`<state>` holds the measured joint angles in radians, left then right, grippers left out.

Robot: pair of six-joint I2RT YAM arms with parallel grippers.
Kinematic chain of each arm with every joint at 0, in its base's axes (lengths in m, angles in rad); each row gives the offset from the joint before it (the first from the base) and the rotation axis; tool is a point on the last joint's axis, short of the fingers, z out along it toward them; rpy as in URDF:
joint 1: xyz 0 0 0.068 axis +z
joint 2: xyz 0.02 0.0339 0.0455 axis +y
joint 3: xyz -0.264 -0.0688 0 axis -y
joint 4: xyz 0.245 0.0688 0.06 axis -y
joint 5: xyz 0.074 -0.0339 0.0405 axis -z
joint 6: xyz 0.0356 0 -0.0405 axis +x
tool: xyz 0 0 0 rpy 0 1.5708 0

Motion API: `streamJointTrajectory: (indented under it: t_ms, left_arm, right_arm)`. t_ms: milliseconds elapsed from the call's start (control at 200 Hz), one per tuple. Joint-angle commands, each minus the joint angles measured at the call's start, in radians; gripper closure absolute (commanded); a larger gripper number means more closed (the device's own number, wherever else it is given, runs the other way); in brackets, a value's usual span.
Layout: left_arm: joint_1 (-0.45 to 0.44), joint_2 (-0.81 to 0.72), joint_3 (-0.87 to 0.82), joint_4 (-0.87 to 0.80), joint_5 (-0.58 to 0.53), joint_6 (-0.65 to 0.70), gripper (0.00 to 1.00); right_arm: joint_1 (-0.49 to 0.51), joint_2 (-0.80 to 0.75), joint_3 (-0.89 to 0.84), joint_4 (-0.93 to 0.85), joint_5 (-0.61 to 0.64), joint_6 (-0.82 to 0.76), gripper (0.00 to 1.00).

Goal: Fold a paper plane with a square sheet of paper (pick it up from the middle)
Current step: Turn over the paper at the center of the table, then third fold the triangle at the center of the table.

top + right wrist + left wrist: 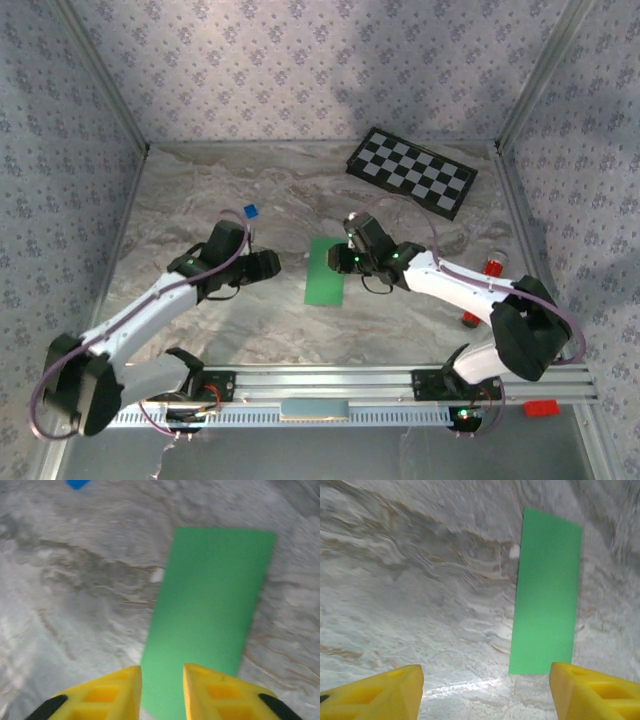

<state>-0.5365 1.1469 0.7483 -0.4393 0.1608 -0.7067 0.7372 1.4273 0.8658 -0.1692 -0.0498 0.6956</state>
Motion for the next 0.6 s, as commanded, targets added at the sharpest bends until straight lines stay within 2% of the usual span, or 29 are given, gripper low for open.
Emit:
streamJointTrajectory:
  t_ms: [0,100,190,285,400,595]
  left_arm:
    - [0.007,0.087,0.086,0.013,0.164,0.075,0.36]
    - [0.007,0.176,0.123,0.043,0.217,0.080,0.39]
    - [0.008,0.249,0.162,0.065,0.255,0.084,0.40]
    - [0.010,0.322,0.200,0.075,0.283,0.073,0.42]
    - [0.010,0.402,0.241,0.085,0.347,0.052,0.46]
    - [0.015,0.491,0.271,0.106,0.364,0.020,0.48]
  right_arm:
    - [-0.066,0.000,-0.047,0.105,-0.038,0.077,0.79]
    - [-0.136,0.033,-0.100,0.218,-0.209,0.123,0.79]
    - [-0.160,0.059,-0.146,0.313,-0.250,0.154,0.79]
    - [-0.182,0.114,-0.123,0.304,-0.324,0.161,0.83]
    - [-0.166,0.150,-0.104,0.313,-0.334,0.154,0.86]
    - [-0.184,0.222,-0.095,0.330,-0.381,0.163,0.87]
